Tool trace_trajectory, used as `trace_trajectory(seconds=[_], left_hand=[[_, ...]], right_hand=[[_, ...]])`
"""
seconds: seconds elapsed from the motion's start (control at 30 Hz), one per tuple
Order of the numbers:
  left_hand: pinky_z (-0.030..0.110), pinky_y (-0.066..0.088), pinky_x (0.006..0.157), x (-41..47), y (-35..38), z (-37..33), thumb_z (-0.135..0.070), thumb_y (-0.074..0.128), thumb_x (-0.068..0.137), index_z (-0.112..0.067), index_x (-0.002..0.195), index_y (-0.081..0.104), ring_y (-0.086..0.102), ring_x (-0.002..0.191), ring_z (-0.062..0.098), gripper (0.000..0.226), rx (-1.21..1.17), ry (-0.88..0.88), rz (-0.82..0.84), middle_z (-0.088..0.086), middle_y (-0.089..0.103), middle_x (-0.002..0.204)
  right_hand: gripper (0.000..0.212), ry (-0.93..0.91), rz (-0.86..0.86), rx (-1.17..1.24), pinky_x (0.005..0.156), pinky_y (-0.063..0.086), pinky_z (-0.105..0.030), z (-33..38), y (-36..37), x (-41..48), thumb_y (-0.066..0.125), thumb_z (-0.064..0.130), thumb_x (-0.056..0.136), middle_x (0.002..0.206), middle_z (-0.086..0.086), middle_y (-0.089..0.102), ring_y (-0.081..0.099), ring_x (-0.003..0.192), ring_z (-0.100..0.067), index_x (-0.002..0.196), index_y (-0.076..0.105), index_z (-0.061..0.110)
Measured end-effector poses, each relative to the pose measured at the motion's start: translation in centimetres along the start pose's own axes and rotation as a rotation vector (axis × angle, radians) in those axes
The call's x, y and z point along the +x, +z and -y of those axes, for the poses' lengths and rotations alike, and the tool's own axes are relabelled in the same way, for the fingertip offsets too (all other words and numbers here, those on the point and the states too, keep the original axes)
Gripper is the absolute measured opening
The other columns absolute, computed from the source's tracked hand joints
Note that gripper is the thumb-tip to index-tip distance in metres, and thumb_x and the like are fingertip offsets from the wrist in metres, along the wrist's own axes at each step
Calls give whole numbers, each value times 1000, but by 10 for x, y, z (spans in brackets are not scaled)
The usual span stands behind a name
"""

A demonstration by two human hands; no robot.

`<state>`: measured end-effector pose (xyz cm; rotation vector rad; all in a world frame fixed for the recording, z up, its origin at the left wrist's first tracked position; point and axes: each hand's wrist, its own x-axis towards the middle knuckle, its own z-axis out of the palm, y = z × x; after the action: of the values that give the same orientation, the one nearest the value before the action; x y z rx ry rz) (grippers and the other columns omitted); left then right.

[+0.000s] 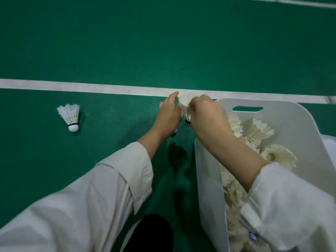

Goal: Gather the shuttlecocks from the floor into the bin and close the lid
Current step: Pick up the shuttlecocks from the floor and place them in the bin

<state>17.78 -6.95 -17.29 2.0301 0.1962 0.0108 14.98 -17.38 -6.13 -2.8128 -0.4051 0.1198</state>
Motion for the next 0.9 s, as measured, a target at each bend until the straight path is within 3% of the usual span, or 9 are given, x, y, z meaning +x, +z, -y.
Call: trace_trajectory(seconds=[0.07, 0.13, 0.27, 0.37, 0.47, 0.57, 0.67, 0.8, 0.9], left_hand=[[40, 38, 94, 2, -1, 22, -16, 47, 87, -10, 122, 47, 43, 104, 27, 35, 365, 82, 89, 9, 58, 113], [40, 40, 90, -6, -7, 35, -16, 55, 84, -9, 113, 51, 42, 103, 26, 30, 518, 58, 165, 9, 58, 107], [36, 35, 83, -35, -34, 40, -17, 49, 90, -9, 89, 50, 38, 98, 24, 8, 422, 12, 62, 11, 54, 92], [34, 32, 79, -53, -80, 51, -17, 43, 89, -12, 80, 40, 37, 94, 22, 11, 412, -11, 1, 6, 41, 86], [32, 38, 69, -64, -143, 68, -26, 48, 83, -10, 78, 41, 48, 80, 28, 19, 358, -152, -64, 13, 47, 83], [31, 42, 65, -64, -203, 82, -38, 44, 74, -11, 84, 49, 54, 74, 30, 29, 356, -305, -273, 14, 59, 83], [32, 37, 69, -52, -241, 95, -37, 45, 87, -11, 111, 46, 54, 86, 30, 35, 587, -397, -363, 16, 61, 101], [43, 42, 83, -38, -253, 112, -29, 46, 91, -9, 141, 21, 50, 114, 39, 60, 906, -500, -95, 19, 39, 137], [41, 41, 75, -36, -246, 122, -27, 51, 88, -9, 144, 17, 52, 112, 37, 67, 983, -502, 56, 17, 36, 138]], right_hand=[[19, -16, -2, 25, 69, 30, -29, 1, 1, 0, 50, 5, 86, 107, -12, 55, 54, 95, -31, 103, 59, 4], [15, -31, -45, 72, 64, 24, -26, 1, 2, -2, 50, 10, 88, 99, -12, 57, 53, 89, -29, 97, 60, 5], [13, -50, -68, 212, 63, 25, -27, 9, 4, -13, 51, 16, 88, 83, -7, 56, 51, 79, -24, 84, 61, 8], [13, -44, 17, 248, 65, 35, -27, 23, 17, -21, 52, 18, 87, 83, -4, 59, 54, 79, -22, 87, 64, 11], [11, -5, 89, 332, 66, 39, -27, 40, 30, -26, 56, 17, 85, 78, -1, 60, 59, 80, -24, 87, 66, 13], [8, 28, 170, 446, 64, 38, -26, 55, 39, -29, 58, 16, 85, 76, -1, 62, 60, 79, -22, 87, 66, 14], [8, 20, 233, 490, 61, 41, -27, 66, 48, -32, 57, 16, 86, 75, 1, 63, 60, 76, -19, 84, 65, 18], [8, -8, 273, 505, 60, 41, -17, 75, 57, -37, 57, 19, 87, 76, 3, 63, 58, 73, -16, 83, 64, 20], [7, -33, 300, 496, 60, 40, -23, 80, 58, -39, 57, 18, 86, 72, 8, 60, 57, 73, -16, 82, 63, 20]])
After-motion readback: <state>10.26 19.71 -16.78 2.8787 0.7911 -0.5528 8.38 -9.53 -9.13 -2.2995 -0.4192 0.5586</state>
